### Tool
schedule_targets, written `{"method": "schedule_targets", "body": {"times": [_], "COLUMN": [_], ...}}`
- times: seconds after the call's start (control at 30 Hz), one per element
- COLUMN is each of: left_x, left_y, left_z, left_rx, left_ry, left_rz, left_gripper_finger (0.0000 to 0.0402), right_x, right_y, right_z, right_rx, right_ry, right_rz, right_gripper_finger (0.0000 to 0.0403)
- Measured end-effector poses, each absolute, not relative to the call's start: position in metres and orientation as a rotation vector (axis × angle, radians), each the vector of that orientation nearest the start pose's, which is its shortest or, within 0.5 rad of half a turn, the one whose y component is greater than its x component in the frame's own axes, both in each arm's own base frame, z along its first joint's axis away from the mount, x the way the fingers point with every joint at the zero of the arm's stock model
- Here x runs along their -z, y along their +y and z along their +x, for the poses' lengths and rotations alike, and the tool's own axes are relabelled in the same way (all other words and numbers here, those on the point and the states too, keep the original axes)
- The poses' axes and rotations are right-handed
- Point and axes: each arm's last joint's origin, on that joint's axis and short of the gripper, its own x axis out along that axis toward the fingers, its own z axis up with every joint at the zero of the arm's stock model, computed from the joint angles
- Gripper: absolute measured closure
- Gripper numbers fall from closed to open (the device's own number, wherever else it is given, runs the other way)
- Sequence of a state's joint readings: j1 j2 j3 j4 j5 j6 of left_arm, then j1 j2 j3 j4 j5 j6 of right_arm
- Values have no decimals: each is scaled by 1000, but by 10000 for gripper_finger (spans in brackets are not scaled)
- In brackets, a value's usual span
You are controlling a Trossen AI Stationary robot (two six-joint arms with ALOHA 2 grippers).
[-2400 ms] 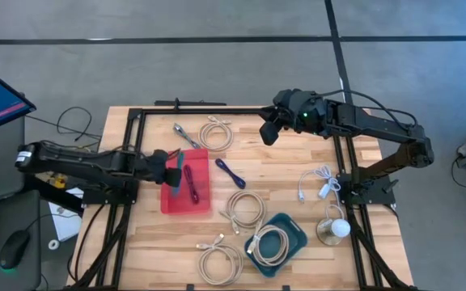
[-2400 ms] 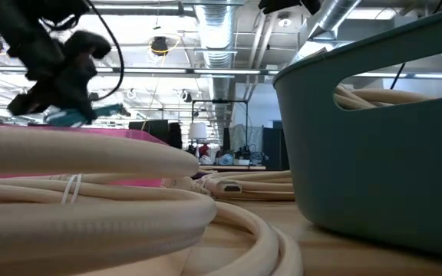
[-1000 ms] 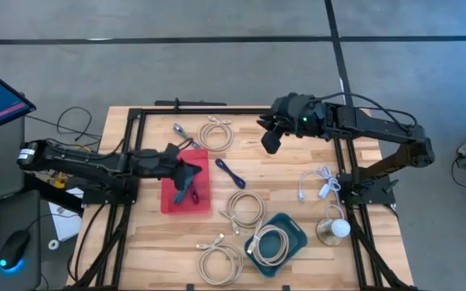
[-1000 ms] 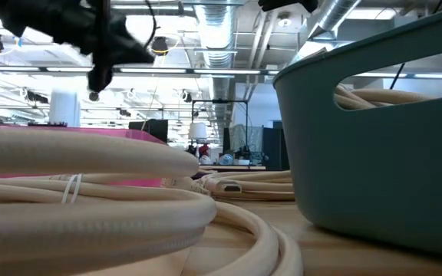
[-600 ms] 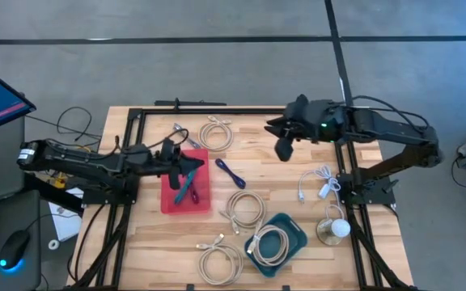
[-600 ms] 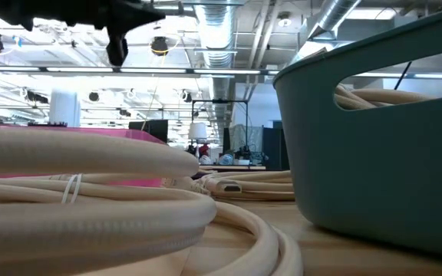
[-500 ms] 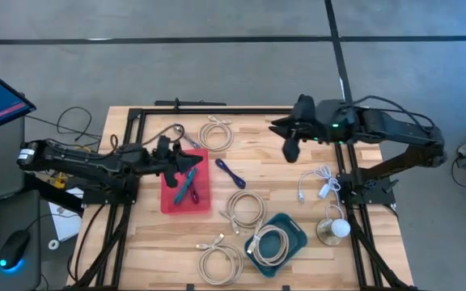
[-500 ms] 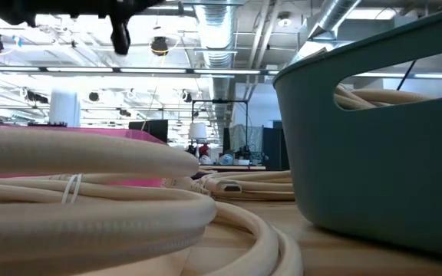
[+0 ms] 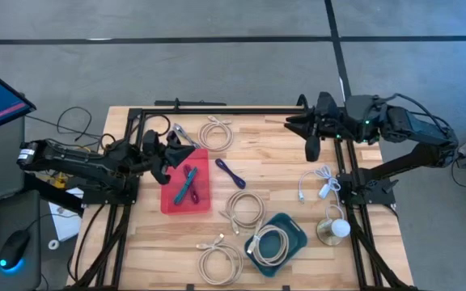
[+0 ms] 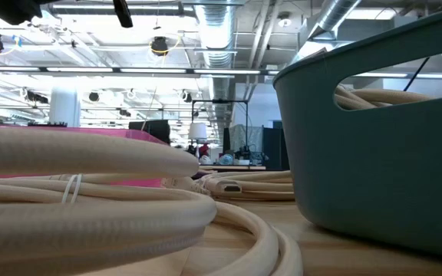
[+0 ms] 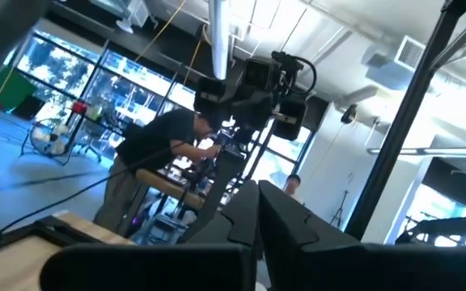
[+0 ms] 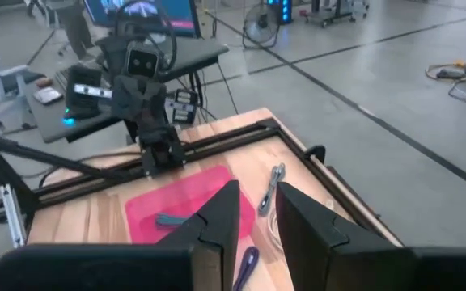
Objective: Pick & Place USB Port
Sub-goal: Put the white HDMI cable into the blue bin
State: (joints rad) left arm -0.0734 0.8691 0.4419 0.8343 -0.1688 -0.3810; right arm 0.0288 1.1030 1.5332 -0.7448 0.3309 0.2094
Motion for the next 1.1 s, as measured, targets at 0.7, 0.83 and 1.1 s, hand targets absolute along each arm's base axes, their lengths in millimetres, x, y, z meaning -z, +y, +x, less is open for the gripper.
{"method": "schedule_targets", "body": {"times": [0.7,0.83,1.1], "left_x": [-292,-319,-374], "left_y": [46,51,52], "left_z": [187,190,184], "left_rx": [-66,-53,-205], "left_ry": [-312,-238,-108], "left_rz": [-649,-599,-516], "left_gripper_finger": [397,397,397], "right_x": [-460,-461,-467], "right_y": [-3,-6,-8], "right_z": [188,177,156], "right_rx": [211,236,383], "right_ry": [364,369,321], "right_rz": [174,194,169], "right_gripper_finger": [337,341,354]}}
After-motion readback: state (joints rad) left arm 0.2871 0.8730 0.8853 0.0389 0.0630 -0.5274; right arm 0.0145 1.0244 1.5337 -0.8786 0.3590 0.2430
